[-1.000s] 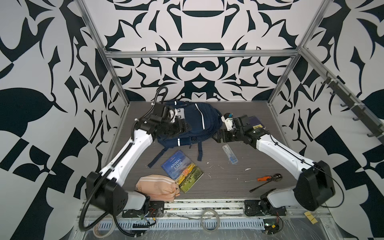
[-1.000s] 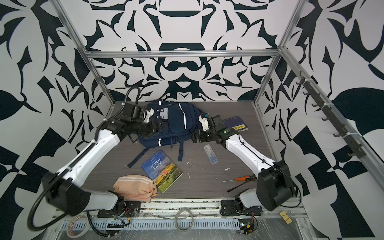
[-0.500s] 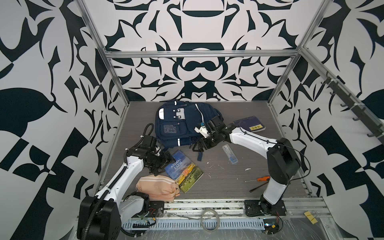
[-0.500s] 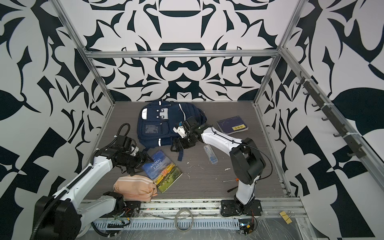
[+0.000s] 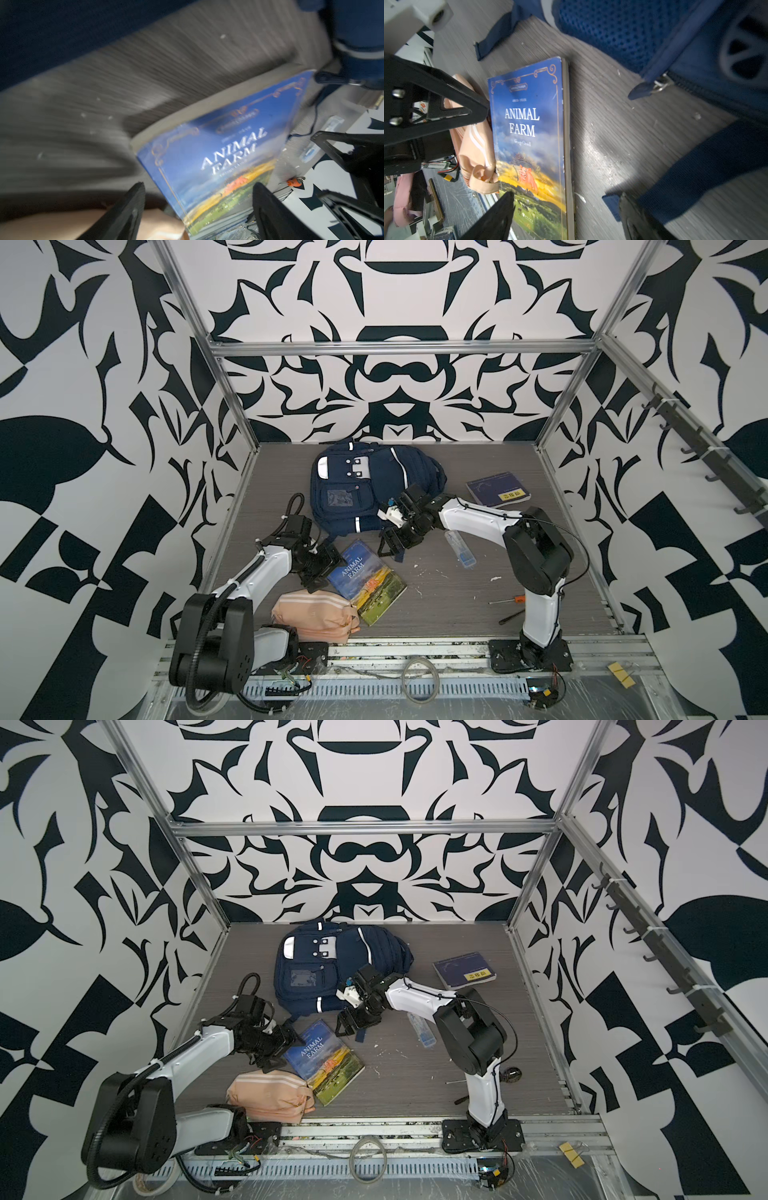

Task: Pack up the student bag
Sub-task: 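Move both grippers down to the Animal Farm book beside the bag, then grasp the Animal Farm book's edges with both grippers and lift it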

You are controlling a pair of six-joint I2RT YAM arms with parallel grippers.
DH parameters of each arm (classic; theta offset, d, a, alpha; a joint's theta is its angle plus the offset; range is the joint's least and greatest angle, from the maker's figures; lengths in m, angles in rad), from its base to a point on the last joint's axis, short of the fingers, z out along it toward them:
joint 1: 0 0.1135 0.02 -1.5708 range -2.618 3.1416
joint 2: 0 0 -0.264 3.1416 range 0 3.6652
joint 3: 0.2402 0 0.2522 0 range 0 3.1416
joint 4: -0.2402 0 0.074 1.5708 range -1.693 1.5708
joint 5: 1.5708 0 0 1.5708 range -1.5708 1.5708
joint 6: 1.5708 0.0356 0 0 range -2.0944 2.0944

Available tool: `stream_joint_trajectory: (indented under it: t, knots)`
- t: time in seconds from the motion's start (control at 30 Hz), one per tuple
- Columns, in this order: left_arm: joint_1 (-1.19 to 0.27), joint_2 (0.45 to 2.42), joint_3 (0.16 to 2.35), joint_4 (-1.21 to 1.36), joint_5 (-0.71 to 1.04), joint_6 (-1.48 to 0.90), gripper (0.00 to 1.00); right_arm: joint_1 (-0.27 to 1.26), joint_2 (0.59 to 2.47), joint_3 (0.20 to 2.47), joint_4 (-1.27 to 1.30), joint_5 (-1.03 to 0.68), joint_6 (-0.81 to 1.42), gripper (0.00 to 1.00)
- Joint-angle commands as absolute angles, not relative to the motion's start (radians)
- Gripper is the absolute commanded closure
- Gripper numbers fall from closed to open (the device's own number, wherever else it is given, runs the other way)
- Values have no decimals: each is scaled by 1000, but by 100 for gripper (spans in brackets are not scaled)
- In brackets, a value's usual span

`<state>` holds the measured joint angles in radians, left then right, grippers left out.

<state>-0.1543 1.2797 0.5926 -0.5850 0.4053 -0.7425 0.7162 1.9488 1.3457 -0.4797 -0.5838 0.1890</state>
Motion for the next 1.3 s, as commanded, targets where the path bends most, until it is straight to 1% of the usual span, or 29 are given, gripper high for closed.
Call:
stream_joint_trajectory:
  t: [0.0,0.1,0.2,0.3,0.37,0.4,0.43,0.5,0.53,0.6,0.67,0.73,0.8,0.87,0.9,0.97,1.03,1.1,1.17,1.2,1.23,1.27]
  knots:
    - [-148,1315,562,-516,395,-749,16,729,1965,1387,-460,-616,170,21]
    - [-149,1338,528,-428,414,-784,16,736,2004,1401,-466,-630,153,23]
    - [-150,1391,510,-336,449,-815,17,736,2036,1400,-456,-642,147,32]
    - [-159,1437,509,-241,489,-837,21,736,2066,1398,-452,-656,141,41]
    - [-176,1460,521,-180,514,-838,23,735,2074,1380,-432,-665,141,51]
    - [-188,1475,528,-138,534,-837,24,732,2074,1364,-412,-673,141,58]
    - [-205,1496,533,-92,560,-837,26,728,2072,1348,-395,-676,143,65]
    - [-235,1553,553,2,635,-833,28,719,2075,1331,-381,-682,141,76]
    - [-252,1581,557,67,675,-839,30,712,2077,1325,-379,-684,140,81]
    - [-280,1612,564,157,724,-852,35,698,2073,1312,-372,-684,140,86]
    - [-294,1613,573,195,747,-859,42,680,2058,1293,-356,-680,151,88]
    - [-296,1590,582,200,763,-858,53,657,2032,1267,-339,-682,161,89]
    - [-296,1558,594,178,766,-856,65,639,2002,1253,-334,-685,160,89]
    - [-297,1519,618,104,750,-838,79,624,1970,1244,-333,-697,154,89]
    - [-298,1492,640,48,738,-818,87,619,1947,1236,-330,-708,149,87]
    - [-304,1432,683,-56,711,-770,99,611,1890,1219,-321,-738,136,83]
    - [-307,1369,732,-153,694,-710,100,609,1809,1190,-310,-772,119,76]
    - [-307,1327,787,-233,700,-621,100,607,1725,1159,-311,-792,105,67]
    - [-307,1302,844,-295,731,-517,100,598,1618,1130,-336,-793,98,53]
    - [-307,1299,877,-312,780,-458,100,590,1564,1118,-354,-780,98,41]
    - [-307,1307,917,-328,845,-392,100,582,1507,1112,-378,-769,94,32]
    - [-306,1324,963,-363,895,-328,100,579,1460,1122,-420,-755,67,27]
